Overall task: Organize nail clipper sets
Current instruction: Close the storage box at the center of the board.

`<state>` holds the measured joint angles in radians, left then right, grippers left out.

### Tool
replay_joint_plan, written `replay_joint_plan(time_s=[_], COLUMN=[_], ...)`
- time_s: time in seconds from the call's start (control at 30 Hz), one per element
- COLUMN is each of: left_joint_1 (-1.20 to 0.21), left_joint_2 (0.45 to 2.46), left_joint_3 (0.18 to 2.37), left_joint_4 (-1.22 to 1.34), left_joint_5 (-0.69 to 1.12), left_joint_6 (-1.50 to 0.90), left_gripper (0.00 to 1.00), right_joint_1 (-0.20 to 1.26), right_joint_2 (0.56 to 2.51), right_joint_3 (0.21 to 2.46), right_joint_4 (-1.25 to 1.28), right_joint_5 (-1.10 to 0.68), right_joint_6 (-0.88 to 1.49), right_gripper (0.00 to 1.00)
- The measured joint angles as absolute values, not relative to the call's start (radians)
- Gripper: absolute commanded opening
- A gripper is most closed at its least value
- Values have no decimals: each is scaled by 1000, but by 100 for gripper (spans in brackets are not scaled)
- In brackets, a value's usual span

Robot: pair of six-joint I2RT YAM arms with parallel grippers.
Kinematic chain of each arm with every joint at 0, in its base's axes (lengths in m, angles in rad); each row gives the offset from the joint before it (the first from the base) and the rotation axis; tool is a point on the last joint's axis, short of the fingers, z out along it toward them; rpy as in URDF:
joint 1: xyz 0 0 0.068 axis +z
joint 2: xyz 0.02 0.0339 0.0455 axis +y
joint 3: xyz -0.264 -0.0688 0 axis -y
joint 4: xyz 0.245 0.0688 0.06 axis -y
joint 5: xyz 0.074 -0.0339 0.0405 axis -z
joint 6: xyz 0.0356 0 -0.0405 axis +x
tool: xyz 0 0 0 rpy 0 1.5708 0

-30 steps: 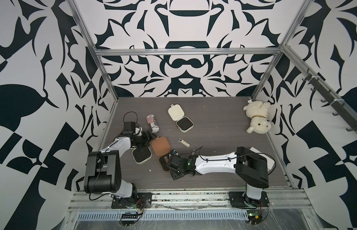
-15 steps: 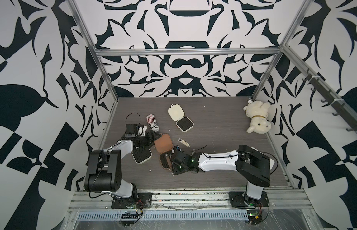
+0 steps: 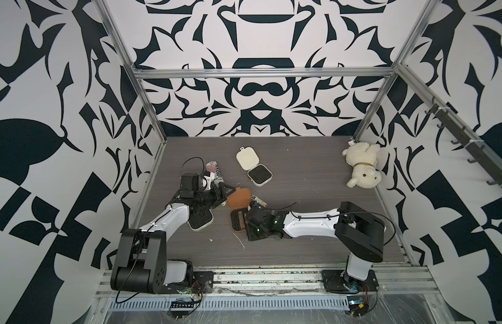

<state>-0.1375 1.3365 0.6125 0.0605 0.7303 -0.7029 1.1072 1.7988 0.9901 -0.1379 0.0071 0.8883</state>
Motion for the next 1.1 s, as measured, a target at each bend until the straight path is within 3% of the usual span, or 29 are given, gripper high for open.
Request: replay_joint_plan(time_s=[0.67,1.1], left_joint_1=[-283,-405], left_joint_2=[1191,1289], left_joint_3=[516,498], left_joint_4=[52,60], left_joint_5=[704,579], left_joint_6=[-757,-809], left_gripper=[81,62], right_joint_1=[958,882], right_joint_2=[1739,1814], right_joint_3=[927,1032], right_joint_4=[-154,-192], right_joint_5=[-19,-67], right_joint_6=[869,811], right_gripper=[21,21])
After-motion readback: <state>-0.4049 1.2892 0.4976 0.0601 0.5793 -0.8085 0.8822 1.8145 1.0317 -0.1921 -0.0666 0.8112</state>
